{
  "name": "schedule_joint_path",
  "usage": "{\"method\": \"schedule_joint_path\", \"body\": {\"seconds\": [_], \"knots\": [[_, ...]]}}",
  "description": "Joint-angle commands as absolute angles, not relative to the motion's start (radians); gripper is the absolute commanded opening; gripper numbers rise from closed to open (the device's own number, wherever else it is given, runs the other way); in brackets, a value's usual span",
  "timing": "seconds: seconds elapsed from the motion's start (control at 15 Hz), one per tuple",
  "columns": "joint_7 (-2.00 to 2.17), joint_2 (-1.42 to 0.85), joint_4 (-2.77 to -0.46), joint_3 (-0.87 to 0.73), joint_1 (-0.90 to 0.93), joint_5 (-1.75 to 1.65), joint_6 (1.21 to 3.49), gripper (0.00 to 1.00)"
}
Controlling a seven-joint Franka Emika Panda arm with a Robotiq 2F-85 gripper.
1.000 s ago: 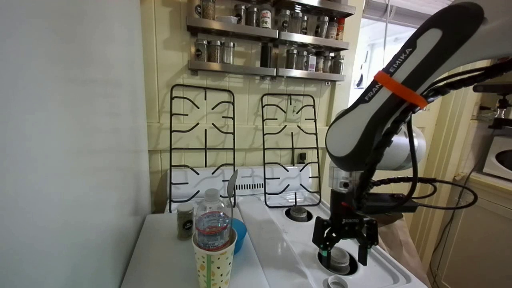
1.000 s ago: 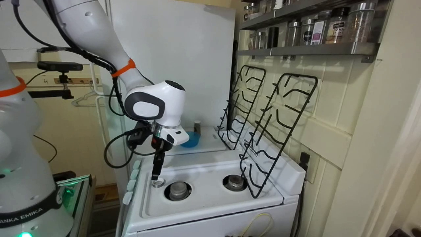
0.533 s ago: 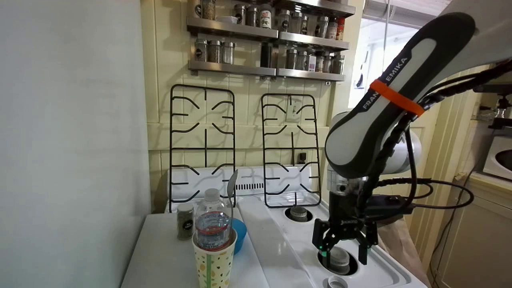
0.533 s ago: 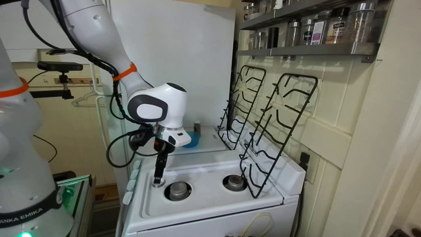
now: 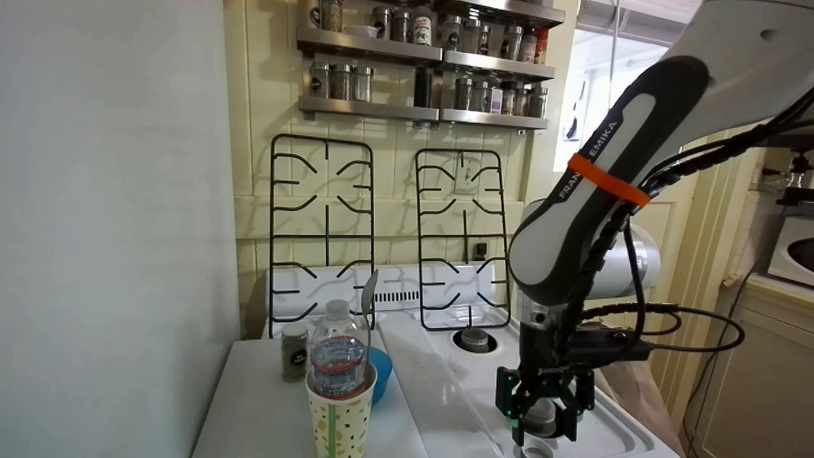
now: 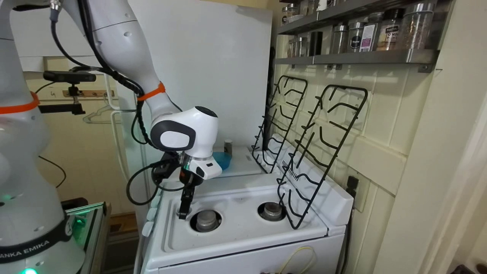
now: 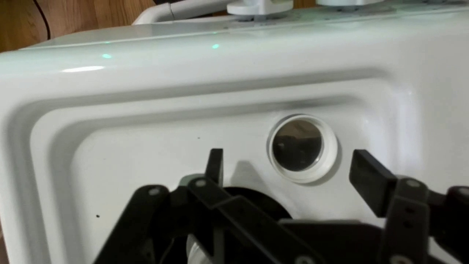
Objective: Put the silver object in the bowl
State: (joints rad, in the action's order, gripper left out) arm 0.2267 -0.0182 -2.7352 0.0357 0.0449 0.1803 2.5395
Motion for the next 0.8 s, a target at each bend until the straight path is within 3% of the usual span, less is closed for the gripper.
{"method": "schedule_joint_path", "body": {"seconds": [0.0,0.13,0.47,0.73], "knots": [[0.172,-0.059,-2.73,0.049,0.05,0.237,2.602,0.84],[0.143,-0.073,-2.727,0.059,0.052,0.269,2.644,0.9],[0.096,-0.108,-2.71,0.081,0.051,0.32,2.645,0.87],[0.083,-0.116,-2.708,0.084,0.046,0.334,2.645,0.48]]}}
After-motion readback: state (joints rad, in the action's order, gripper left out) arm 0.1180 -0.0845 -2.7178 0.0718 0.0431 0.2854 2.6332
